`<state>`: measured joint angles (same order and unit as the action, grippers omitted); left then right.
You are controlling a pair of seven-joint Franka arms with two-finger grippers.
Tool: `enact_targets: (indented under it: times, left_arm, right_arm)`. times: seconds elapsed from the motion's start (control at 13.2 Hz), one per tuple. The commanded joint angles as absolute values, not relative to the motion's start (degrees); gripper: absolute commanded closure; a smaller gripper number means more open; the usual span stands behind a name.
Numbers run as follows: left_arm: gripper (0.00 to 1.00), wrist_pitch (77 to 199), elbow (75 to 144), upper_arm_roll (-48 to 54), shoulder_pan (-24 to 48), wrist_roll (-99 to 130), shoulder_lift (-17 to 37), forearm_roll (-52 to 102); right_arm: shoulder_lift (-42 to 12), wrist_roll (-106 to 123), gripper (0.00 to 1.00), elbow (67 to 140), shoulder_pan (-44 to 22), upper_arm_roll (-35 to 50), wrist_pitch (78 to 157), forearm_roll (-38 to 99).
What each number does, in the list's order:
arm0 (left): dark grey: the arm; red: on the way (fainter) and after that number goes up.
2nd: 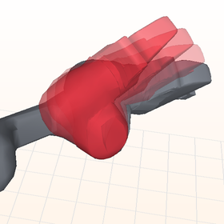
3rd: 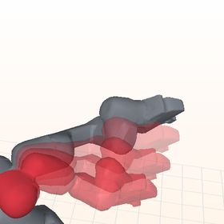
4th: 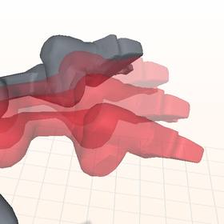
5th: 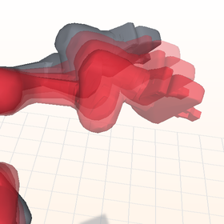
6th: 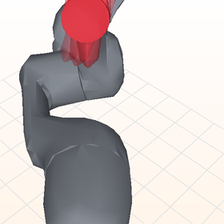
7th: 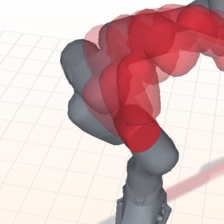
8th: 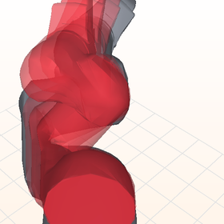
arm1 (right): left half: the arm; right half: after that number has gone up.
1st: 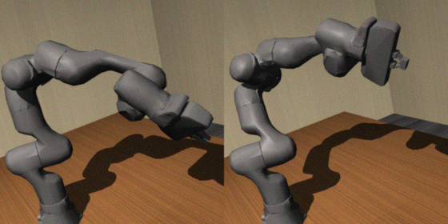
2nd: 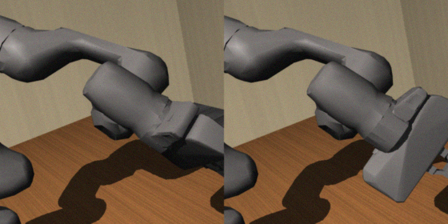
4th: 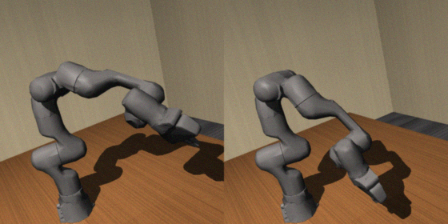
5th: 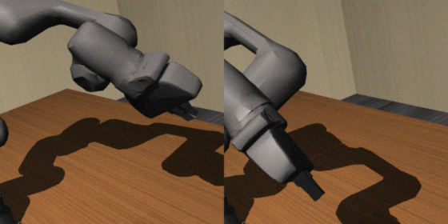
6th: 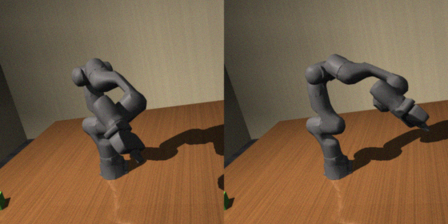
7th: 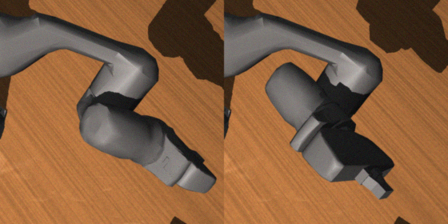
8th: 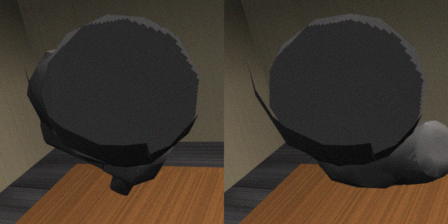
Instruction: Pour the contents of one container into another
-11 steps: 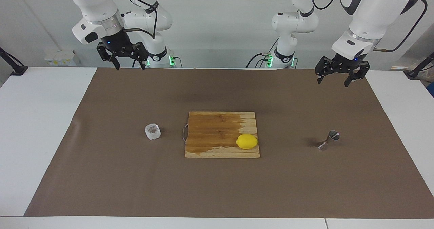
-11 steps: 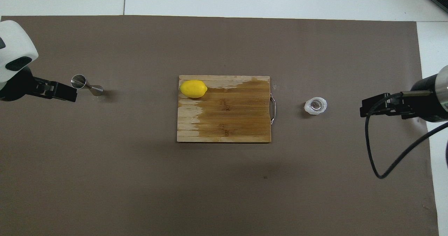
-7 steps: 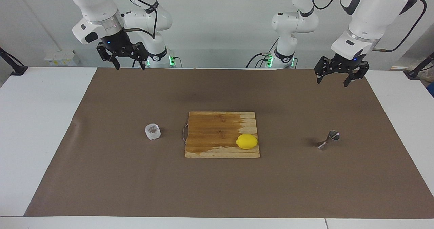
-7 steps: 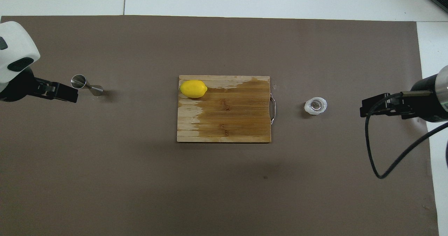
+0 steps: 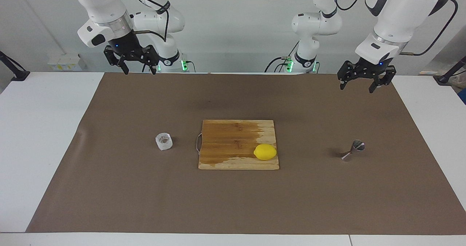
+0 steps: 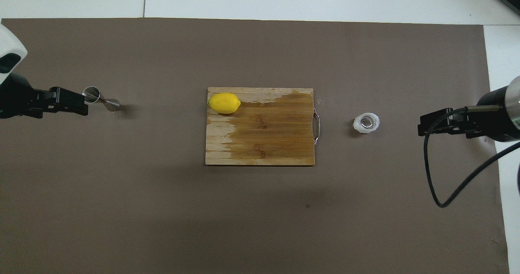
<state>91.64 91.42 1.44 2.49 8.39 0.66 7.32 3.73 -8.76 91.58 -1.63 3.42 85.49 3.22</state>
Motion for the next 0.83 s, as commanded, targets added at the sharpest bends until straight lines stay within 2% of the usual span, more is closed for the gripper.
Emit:
enact_targets:
  times: [0.0, 0.15, 0.53, 0.76]
  left_arm:
    - [0.0, 92.81, 88.53, 1.49, -0.86, 17.9, 5.86, 13.42]
    - [0.0, 92.64, 83.08, 1.41, -3.32, 26.58, 12.1, 17.21]
    - [0.0, 96.5, 81.75, 1.41, -9.22, 44.61, 19.14, 22.85]
    - [0.0, 96.5, 76.22, 1.23, -12.64, 55.52, 26.78, 24.86]
  right_arm:
    - [4.22, -9.84, 0.0, 91.85, -0.62, 3.96, 85.43, 4.75]
    - [4.22, -9.84, 0.0, 91.85, -0.62, 3.96, 85.43, 4.75]
    - [4.22, -9.84, 0.0, 91.85, -0.62, 3.96, 85.52, 4.75]
    - [4.22, -9.84, 0.0, 91.85, -0.62, 3.96, 85.43, 4.75]
